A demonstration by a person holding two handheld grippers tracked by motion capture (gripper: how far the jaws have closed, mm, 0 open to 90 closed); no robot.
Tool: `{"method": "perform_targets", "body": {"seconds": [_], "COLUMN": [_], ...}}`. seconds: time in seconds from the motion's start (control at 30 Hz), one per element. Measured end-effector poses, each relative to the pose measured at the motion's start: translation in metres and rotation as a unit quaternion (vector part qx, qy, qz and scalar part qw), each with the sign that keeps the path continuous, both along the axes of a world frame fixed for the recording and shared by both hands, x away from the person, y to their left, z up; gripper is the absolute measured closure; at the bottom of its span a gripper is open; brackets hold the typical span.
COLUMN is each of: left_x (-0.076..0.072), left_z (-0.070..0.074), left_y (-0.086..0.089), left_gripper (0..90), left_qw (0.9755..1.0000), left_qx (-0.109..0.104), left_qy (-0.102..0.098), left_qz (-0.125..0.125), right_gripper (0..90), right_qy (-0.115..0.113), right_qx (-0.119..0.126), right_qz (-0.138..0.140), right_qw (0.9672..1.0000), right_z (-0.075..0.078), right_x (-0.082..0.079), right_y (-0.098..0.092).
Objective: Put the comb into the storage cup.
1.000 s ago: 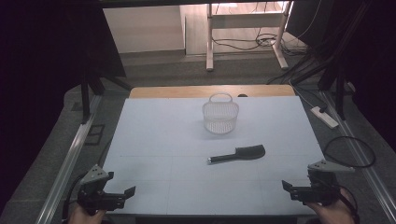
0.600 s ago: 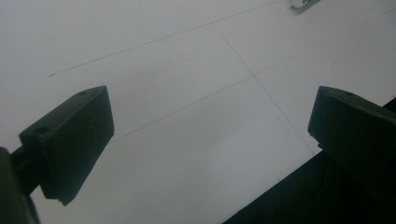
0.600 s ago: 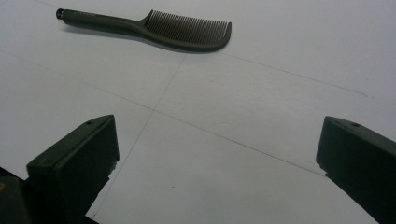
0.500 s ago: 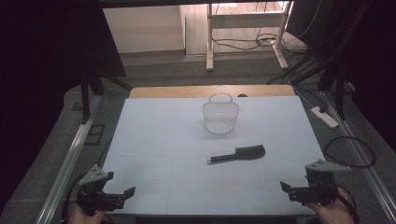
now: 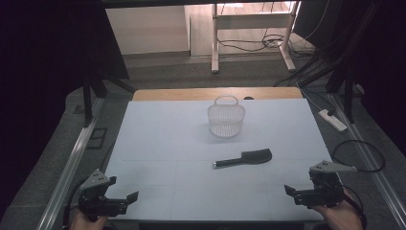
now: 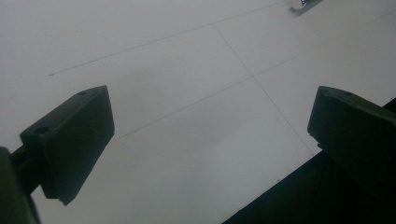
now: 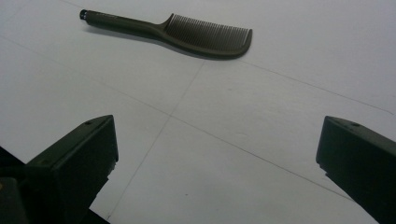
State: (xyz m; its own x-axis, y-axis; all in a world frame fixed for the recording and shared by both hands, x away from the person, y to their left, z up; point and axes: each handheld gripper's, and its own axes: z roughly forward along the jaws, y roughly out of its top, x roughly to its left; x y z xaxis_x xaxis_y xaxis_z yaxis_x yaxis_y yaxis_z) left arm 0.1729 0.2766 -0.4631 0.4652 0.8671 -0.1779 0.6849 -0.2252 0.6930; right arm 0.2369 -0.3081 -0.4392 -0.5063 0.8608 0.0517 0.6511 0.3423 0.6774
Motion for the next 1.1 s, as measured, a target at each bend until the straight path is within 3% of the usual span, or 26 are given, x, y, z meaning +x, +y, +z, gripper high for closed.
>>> {"method": "perform_targets", "body": {"seconds": [0.2, 1.1], "left_x": [0.000, 0.001], "left_z": [0.000, 0.000], "left_y": [0.000, 0.001], "left_gripper": [1.5, 1.8], "left_qw": [1.0000, 1.0000], "left_qx": [-0.001, -0.006], "left_qy": [0.000, 0.002], "left_qz": [0.001, 0.004], "right_gripper": [0.0, 0.0], "right_qy": [0.000, 0.011], "right_qx": [0.001, -0.004], "right_qz": [0.022, 0.054], "right_qw": [0.9997, 0.9985], "right_z": [0.001, 0.001], "right_x": [0.005, 0.036], "right_y": [0.004, 0.026]}}
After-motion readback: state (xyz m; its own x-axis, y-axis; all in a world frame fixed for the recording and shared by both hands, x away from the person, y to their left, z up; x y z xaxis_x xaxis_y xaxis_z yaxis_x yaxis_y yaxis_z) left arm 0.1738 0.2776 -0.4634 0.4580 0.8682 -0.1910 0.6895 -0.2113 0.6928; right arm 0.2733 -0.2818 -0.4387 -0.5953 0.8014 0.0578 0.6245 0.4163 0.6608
